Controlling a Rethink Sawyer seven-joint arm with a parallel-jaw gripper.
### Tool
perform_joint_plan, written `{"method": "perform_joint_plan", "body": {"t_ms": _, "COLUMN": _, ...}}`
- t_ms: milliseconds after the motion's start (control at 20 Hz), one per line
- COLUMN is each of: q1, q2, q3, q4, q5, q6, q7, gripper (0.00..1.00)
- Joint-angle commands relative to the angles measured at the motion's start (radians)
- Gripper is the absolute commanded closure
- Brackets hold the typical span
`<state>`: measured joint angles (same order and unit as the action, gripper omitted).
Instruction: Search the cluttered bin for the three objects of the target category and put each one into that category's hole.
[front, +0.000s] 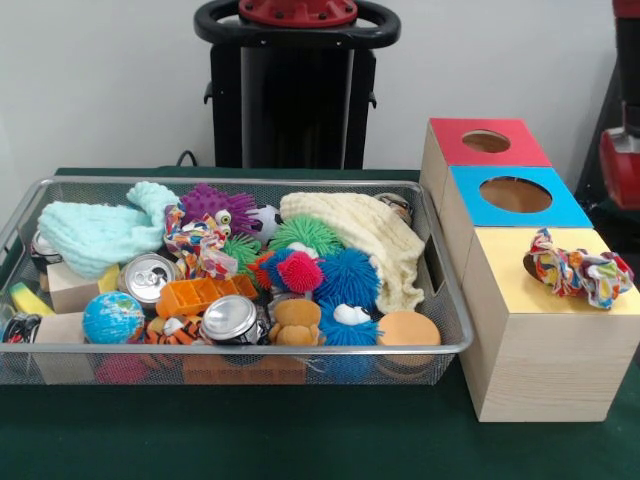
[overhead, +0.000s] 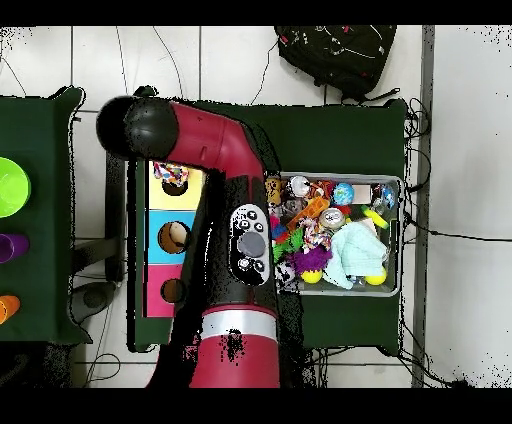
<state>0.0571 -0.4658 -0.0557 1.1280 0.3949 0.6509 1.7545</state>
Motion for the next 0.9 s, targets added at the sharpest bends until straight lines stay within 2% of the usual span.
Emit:
{"method": "perform_joint_plan", "body": {"t_ms": 50, "q1": 0.003, "q2": 0.005, "q3": 0.058, "q4": 0.118, "q5": 0.026, "q6": 0.044, "q7": 0.22, "gripper": 1.0}}
{"method": "perform_joint_plan", "body": {"t_ms": 400, "q1": -0.018, "q2": 0.064, "q3": 0.092, "q4": 0.115, "q5": 0.029, "q6": -0.047, "q7": 0.188, "gripper": 1.0}}
{"method": "perform_joint_plan", "body": {"t_ms": 900, "q1": -0.031, "q2": 0.081, "q3": 0.118, "q4": 0.131, "q5": 0.038, "q6": -0.102, "q7": 0.168, "gripper": 1.0}}
